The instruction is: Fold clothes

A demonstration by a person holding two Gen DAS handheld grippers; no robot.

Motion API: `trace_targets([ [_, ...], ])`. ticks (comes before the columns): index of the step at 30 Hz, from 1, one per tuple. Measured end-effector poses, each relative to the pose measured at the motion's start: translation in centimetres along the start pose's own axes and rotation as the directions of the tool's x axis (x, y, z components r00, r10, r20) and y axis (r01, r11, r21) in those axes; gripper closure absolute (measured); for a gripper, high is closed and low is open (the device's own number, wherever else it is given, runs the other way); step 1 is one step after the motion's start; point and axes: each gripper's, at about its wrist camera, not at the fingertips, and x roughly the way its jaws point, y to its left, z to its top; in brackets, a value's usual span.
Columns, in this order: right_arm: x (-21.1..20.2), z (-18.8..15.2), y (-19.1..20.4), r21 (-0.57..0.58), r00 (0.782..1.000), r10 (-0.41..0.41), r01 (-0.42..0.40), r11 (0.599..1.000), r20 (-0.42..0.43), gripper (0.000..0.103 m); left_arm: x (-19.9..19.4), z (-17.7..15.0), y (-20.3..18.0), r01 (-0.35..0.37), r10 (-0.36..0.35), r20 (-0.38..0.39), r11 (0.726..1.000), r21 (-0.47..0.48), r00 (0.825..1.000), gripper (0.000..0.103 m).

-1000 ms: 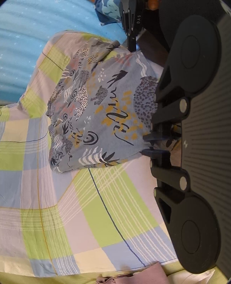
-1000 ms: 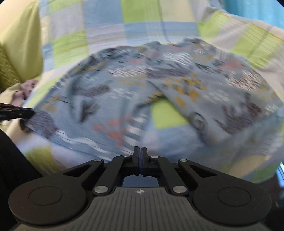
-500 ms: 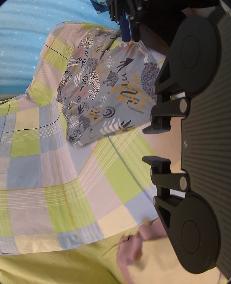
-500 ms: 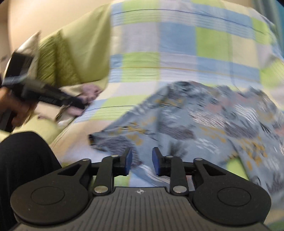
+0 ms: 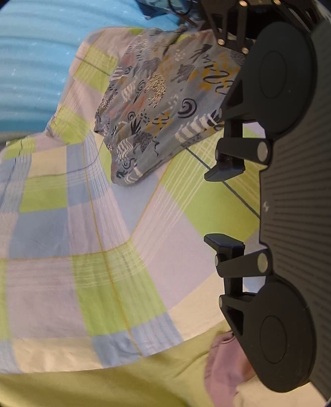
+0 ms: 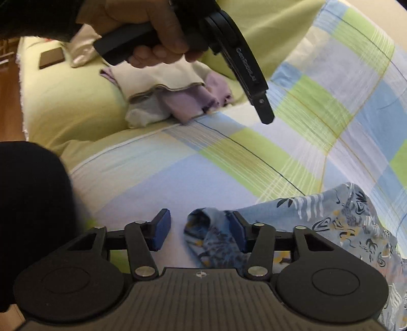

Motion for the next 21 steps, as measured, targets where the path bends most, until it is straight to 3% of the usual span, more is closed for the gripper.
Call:
trace_targets([
  [3, 0.7, 0.9, -0.8, 0.043, 0.997, -0.001, 0.005, 0.999, -0.083, 0.068, 0.1, 0.9, 1.0, 0.018, -0.021, -0.097, 1.000, -0.022, 0.995, 0.063],
  [5, 0.9, 1.3, -2.0, 0.133, 0.990, 0.039, -0.021, 0.991, -0.137, 0.082, -0.1, 2.2, 0.7, 0.013, 0.000, -0.167, 0.997, 0.075, 0.986, 0.063],
  [6, 1.0, 1.6, -2.5, 0.173, 0.985, 0.051, -0.022, 0.985, -0.165, 0.097, -0.2, 2.8, 0.5, 0.012, 0.016, -0.196, 0.990, 0.137, 0.980, 0.063],
  [8, 0.8, 2.4, -3.8, 0.262, 0.972, 0.082, -0.022, 0.965, -0.220, 0.101, -0.1, 4.3, -0.1, 0.032, 0.041, -0.247, 0.959, 0.281, 0.968, 0.060],
  [12, -0.9, 4.3, -6.2, 0.395, 0.957, 0.094, 0.023, 0.918, -0.276, 0.102, 1.4, 6.5, -1.3, 0.142, 0.037, -0.307, 0.829, 0.541, 0.951, 0.049],
  [16, -1.1, 4.1, -7.4, 0.481, 0.936, 0.090, 0.091, 0.872, -0.340, 0.102, 4.3, 8.4, -2.0, 0.276, -0.050, -0.358, 0.739, 0.615, 0.932, 0.047],
  [19, -1.1, 3.2, -8.2, 0.571, 0.924, 0.131, 0.107, 0.814, -0.359, 0.101, 6.8, 9.3, -3.4, 0.318, -0.075, -0.351, 0.625, 0.713, 0.933, 0.047],
  [21, -2.4, 3.4, -8.8, 0.631, 0.932, 0.156, 0.093, 0.770, -0.327, 0.101, 8.1, 9.5, -4.3, 0.331, -0.099, -0.329, 0.514, 0.791, 0.939, 0.045],
])
